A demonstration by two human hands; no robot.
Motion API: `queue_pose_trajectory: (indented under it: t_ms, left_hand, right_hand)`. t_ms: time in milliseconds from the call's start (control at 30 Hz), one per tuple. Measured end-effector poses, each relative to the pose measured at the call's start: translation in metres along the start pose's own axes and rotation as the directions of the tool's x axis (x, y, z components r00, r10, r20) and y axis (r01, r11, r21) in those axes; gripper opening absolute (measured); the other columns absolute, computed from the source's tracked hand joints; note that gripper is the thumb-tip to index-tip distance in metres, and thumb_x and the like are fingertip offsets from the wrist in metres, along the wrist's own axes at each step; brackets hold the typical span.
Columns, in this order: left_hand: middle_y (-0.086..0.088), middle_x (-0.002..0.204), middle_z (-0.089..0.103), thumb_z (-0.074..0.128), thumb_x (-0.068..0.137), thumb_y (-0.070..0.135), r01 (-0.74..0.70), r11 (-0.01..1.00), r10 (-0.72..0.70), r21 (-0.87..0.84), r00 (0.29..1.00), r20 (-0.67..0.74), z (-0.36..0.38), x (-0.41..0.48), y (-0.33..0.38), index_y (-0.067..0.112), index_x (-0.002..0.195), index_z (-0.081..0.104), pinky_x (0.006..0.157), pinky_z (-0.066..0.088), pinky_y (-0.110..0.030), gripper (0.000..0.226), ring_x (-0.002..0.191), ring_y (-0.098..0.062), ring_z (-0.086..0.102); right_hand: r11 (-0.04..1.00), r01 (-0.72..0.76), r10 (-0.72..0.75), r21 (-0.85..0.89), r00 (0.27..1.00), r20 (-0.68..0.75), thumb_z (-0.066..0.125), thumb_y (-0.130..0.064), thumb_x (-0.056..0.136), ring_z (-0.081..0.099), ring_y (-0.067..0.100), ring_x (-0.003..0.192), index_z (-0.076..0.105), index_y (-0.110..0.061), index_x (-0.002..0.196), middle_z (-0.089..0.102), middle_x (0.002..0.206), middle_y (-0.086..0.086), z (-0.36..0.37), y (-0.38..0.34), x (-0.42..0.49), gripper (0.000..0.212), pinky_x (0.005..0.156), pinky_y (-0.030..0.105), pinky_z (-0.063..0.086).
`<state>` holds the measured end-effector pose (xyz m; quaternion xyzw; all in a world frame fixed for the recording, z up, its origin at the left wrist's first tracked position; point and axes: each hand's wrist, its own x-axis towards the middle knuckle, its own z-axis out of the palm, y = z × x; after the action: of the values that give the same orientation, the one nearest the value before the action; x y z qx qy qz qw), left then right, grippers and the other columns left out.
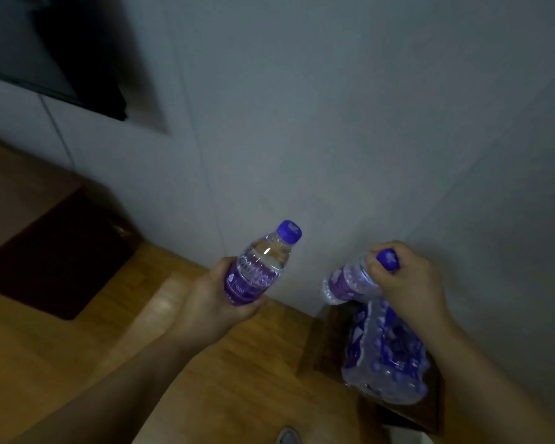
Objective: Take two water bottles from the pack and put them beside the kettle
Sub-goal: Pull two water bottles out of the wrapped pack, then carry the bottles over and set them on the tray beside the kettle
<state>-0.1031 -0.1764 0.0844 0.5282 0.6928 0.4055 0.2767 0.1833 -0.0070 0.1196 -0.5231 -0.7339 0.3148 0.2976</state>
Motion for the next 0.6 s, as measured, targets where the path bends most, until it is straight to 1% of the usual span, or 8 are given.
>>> queue_pose_trajectory:
  t_ms: [67,100,167,233,333,433,500,600]
  left_hand:
    - [0.024,0.106,0.066,0.069,0.065,0.078,-0.01,1.0,0.011,0.015,0.998,-0.065,-0.041,-0.016,-0.006,0.042,0.125,0.048,0.072,0.061,-0.021,0.074,0.097,-0.001,0.068]
    - [0.023,0.107,0.066,0.068,0.065,0.079,-0.011,1.0,0.014,0.023,0.995,-0.096,-0.062,-0.025,-0.01,0.042,0.126,0.048,0.072,0.061,-0.022,0.074,0.096,-0.002,0.068]
    - [0.02,0.108,0.066,0.07,0.065,0.076,-0.003,1.0,0.007,0.024,0.99,-0.144,-0.106,-0.046,-0.024,0.042,0.126,0.048,0.074,0.063,-0.025,0.072,0.097,-0.003,0.069]
    - [0.02,0.108,0.066,0.072,0.065,0.072,0.007,1.0,-0.002,0.025,0.984,-0.176,-0.152,-0.067,-0.039,0.046,0.125,0.047,0.076,0.063,-0.026,0.069,0.098,-0.001,0.068]
    - [0.021,0.11,0.065,0.072,0.064,0.071,0.011,1.0,-0.005,0.024,0.976,-0.22,-0.221,-0.097,-0.06,0.046,0.126,0.044,0.078,0.063,-0.026,0.073,0.099,-0.001,0.068]
    - [0.02,0.112,0.065,0.071,0.063,0.07,0.008,1.0,-0.002,0.02,0.965,-0.263,-0.287,-0.125,-0.079,0.042,0.128,0.046,0.081,0.062,-0.026,0.075,0.102,-0.001,0.068]
    - [0.016,0.114,0.066,0.072,0.063,0.068,0.022,1.0,-0.019,0.006,0.954,-0.299,-0.328,-0.142,-0.092,0.038,0.13,0.048,0.084,0.062,-0.029,0.078,0.102,-0.002,0.068]
    - [0.011,0.118,0.067,0.08,0.066,0.057,0.048,0.999,-0.047,-0.007,0.938,-0.344,-0.383,-0.159,-0.112,0.029,0.135,0.05,0.087,0.062,-0.035,0.08,0.105,-0.005,0.068]
  right_hand:
    - [0.999,0.042,-0.042,0.018,0.999,0.002,0.063,-0.055,0.069,0.066,0.006,0.069,0.069,-0.036,0.09,0.072,0.078,-0.013,0.025,-0.042,-0.002,0.029,0.064,0.023,0.052]
    - [0.997,0.069,-0.069,0.023,0.998,0.0,0.062,-0.055,0.068,0.066,0.007,0.069,0.07,-0.033,0.088,0.073,0.077,-0.01,0.037,-0.064,-0.005,0.031,0.065,0.027,0.053]
    - [0.992,0.126,-0.126,0.025,0.992,0.003,0.062,-0.054,0.067,0.067,0.009,0.067,0.073,-0.03,0.088,0.074,0.076,-0.008,0.064,-0.109,-0.014,0.034,0.066,0.03,0.056]
    - [0.985,0.166,-0.166,0.039,0.986,0.006,0.062,-0.054,0.067,0.067,0.012,0.062,0.073,-0.029,0.088,0.072,0.071,-0.008,0.092,-0.154,-0.026,0.034,0.062,0.032,0.057]
    - [0.971,0.232,-0.232,0.055,0.973,0.001,0.063,-0.053,0.068,0.066,0.01,0.057,0.07,-0.037,0.091,0.071,0.072,-0.014,0.138,-0.218,-0.046,0.029,0.056,0.031,0.057]
    - [0.954,0.29,-0.293,0.078,0.955,0.034,0.065,-0.048,0.071,0.067,0.008,0.059,0.07,-0.037,0.089,0.071,0.073,-0.018,0.185,-0.274,-0.061,0.021,0.052,0.03,0.058]
    - [0.944,0.319,-0.325,0.088,0.944,0.054,0.068,-0.043,0.073,0.067,0.007,0.059,0.071,-0.038,0.087,0.071,0.073,-0.018,0.217,-0.31,-0.067,0.015,0.05,0.025,0.057]
    - [0.922,0.367,-0.377,0.121,0.923,0.078,0.072,-0.038,0.076,0.065,0.006,0.053,0.071,-0.042,0.085,0.07,0.071,-0.018,0.264,-0.362,-0.071,0.01,0.046,0.015,0.05]
